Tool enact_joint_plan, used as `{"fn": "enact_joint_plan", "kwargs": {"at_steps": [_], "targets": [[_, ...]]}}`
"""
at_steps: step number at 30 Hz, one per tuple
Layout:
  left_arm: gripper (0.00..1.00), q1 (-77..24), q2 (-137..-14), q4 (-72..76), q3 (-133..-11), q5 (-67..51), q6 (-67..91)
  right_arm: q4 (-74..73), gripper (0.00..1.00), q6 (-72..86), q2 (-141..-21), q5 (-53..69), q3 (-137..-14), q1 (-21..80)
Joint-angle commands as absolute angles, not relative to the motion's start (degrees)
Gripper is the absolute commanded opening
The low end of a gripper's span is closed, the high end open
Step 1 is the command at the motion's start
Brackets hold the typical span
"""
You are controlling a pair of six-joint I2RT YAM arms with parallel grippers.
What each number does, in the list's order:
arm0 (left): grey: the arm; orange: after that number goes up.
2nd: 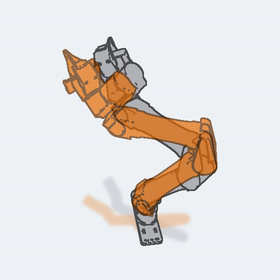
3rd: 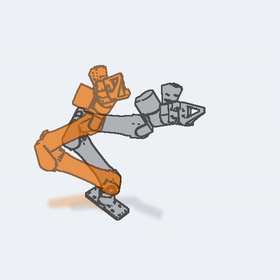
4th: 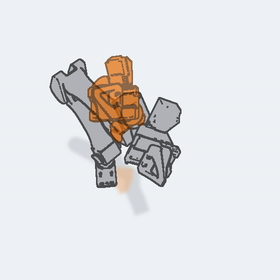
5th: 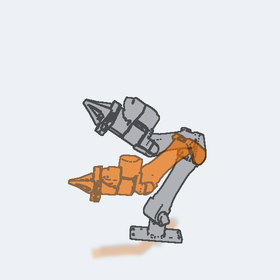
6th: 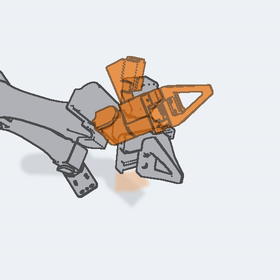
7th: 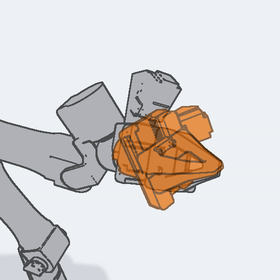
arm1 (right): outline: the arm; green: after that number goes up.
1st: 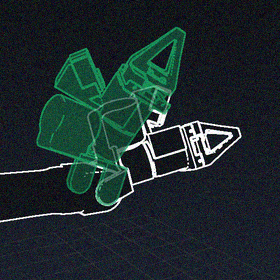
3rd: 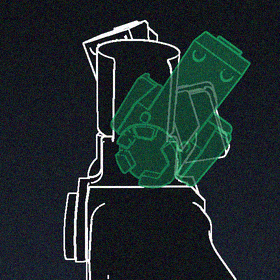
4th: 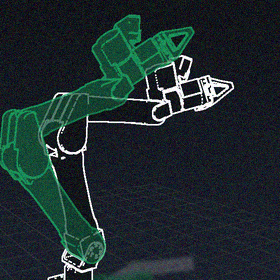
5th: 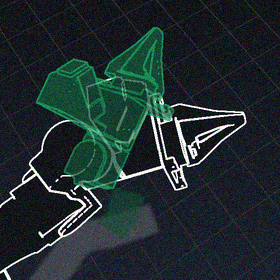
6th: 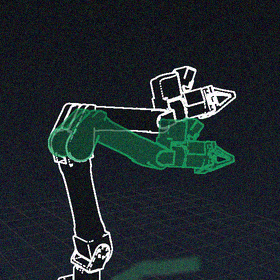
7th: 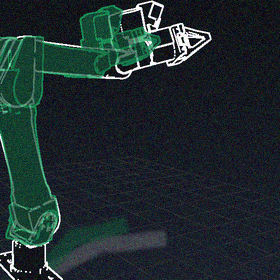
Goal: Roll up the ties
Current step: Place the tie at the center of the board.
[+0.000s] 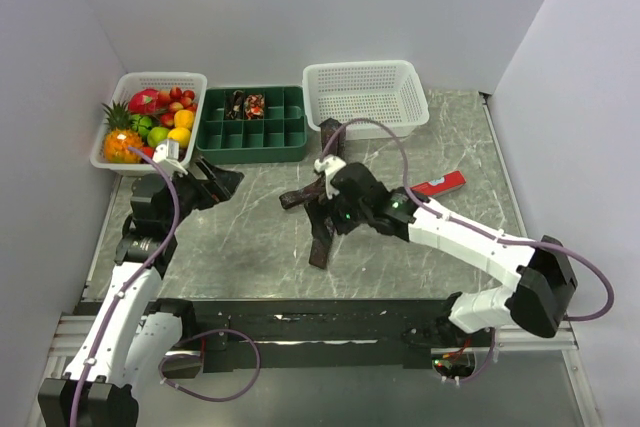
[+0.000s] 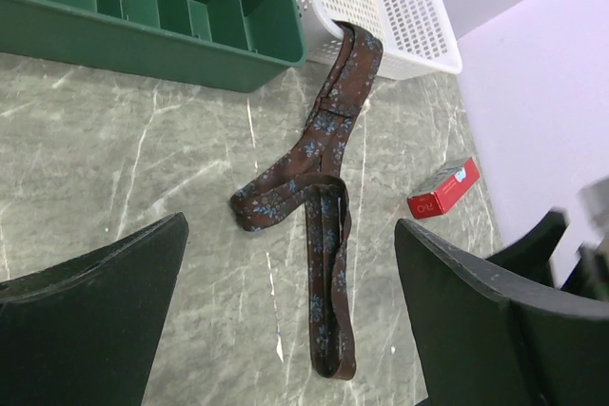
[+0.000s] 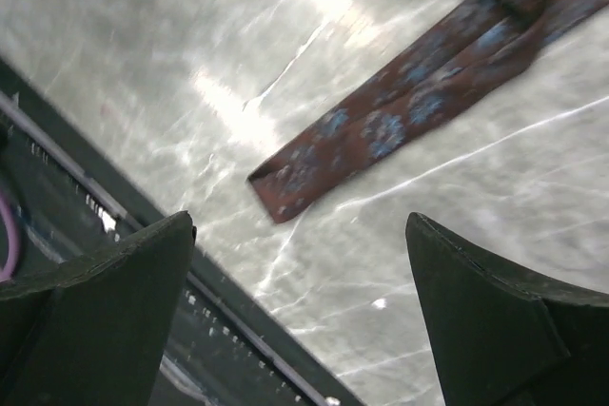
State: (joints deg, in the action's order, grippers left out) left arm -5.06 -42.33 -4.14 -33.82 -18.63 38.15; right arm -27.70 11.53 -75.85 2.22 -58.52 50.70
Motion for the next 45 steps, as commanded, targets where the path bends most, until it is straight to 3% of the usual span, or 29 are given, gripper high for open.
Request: {"fn": "enact_joint_plan", "kwargs": {"at_steps": [1,8,16,23,24,37,42,43,44,45], "targets": [[0.96,-5.19,-42.36,-2.11,-33.31,-19.34,37.62,-28.73,0.99,12.82,-79.52,-0.36,-65.64,46.07],[0.96,-5.19,-41.92,-1.67,-32.7,-19.69,37.62,-32.08,0.95,18.81,-93.16,11.94,-71.1,38.59],[0.96,-5.19,-42.19,-0.88,-31.99,-20.13,37.88,-35.86,0.79,21.62,-100.89,13.71,-71.46,37.62],[0.96,-5.19,-41.84,-0.79,-31.29,-19.86,37.88,-31.12,0.78,23.2,-104.24,18.27,-69.0,36.31],[0.96,-5.19,-41.75,-0.7,-31.2,-19.86,37.97,-30.77,0.72,23.38,-104.33,19.93,-68.65,35.78],[0.96,-5.19,-41.22,-1.4,-31.55,-19.25,37.88,-28.49,0.58,19.95,-109.86,29.43,-70.14,31.03],[0.96,-5.19,-41.04,-1.41,-31.47,-18.9,37.88,-24.18,0.38,19.07,-109.69,31.02,-68.2,29.27],[0.96,-5.19,-41.13,-1.32,-31.38,-18.98,37.88,-23.39,0.3,18.72,-109.95,31.9,-67.68,29.09],[0.96,-5.19,-41.31,-1.41,-31.38,-18.9,37.97,-21.64,0.15,18.55,-110.13,32.69,-67.41,28.83],[0.96,-5.19,-41.4,-1.41,-31.46,-19.07,37.88,-20.75,0.09,18.46,-109.87,33.48,-67.06,28.57]]}}
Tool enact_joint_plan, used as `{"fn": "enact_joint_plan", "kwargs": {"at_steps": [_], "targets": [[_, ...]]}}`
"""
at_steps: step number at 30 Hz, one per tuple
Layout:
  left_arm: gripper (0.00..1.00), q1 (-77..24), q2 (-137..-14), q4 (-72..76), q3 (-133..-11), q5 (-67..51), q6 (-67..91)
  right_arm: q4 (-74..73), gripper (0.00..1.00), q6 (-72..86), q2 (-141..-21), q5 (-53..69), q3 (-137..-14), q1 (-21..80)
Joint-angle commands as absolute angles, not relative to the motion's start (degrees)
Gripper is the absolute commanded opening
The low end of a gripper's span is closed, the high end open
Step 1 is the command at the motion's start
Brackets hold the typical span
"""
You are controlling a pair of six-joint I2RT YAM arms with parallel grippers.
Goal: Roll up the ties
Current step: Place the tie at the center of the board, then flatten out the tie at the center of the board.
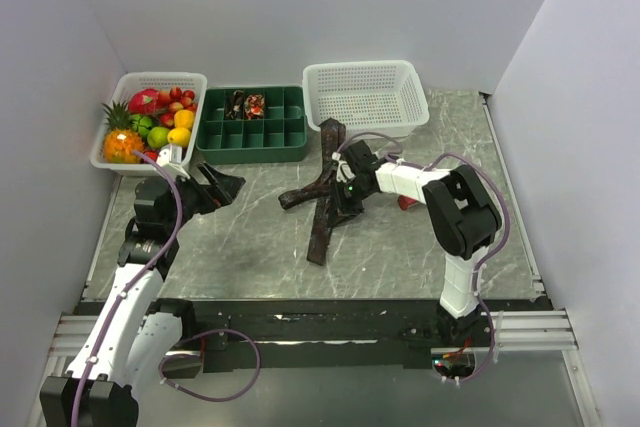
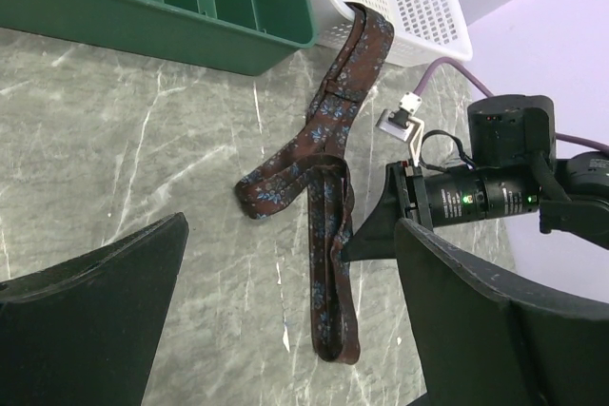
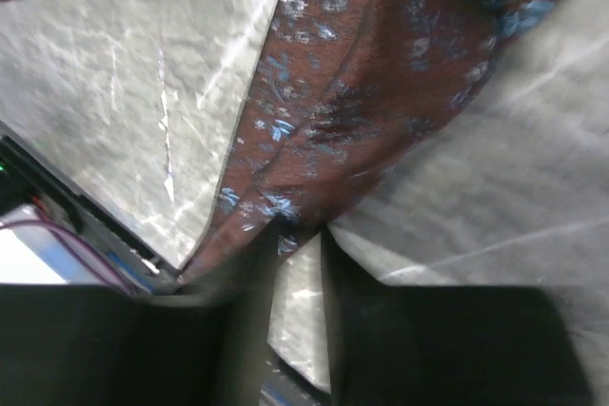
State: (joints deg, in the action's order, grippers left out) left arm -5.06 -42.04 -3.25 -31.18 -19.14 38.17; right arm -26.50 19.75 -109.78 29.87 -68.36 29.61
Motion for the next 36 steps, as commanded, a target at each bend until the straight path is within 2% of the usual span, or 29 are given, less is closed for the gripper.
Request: {"fn": "enact_joint_plan", "kwargs": {"at_steps": [1,2,8,16,21,28,36], "targets": [[0.96,-5.19,-41.4,-1.58,-31.46,-19.16,37.79,-19.52,0.04,18.37,-109.43,34.18,-65.84,28.04],[0.96,-5.19,-41.31,-1.67,-31.55,-19.16,37.79,-17.6,0.0,18.37,-108.81,34.71,-65.22,27.86],[0.96,-5.19,-41.04,-1.23,-30.85,-19.25,38.06,-14.41,0.0,16.01,-97.66,37.35,-60.65,27.16],[0.96,-5.62,-43.15,3.95,-29.27,-22.58,40.51,-12.31,0.0,11.08,-75.87,45.6,-53.8,27.16],[0.96,-9.48,-46.14,5.45,-30.49,-21.8,40.78,-12.13,0.0,10.98,-65.07,49.92,-53.26,27.25],[0.96,-17.84,-47.29,6.32,-34.28,-17.32,40.43,-12.22,0.0,11.52,-58.54,52.99,-58.01,28.12],[0.96,-21.88,-47.72,8.87,-34.98,-16.97,39.82,-9.59,0.0,10.63,-50.03,56.43,-53.87,28.13]]}}
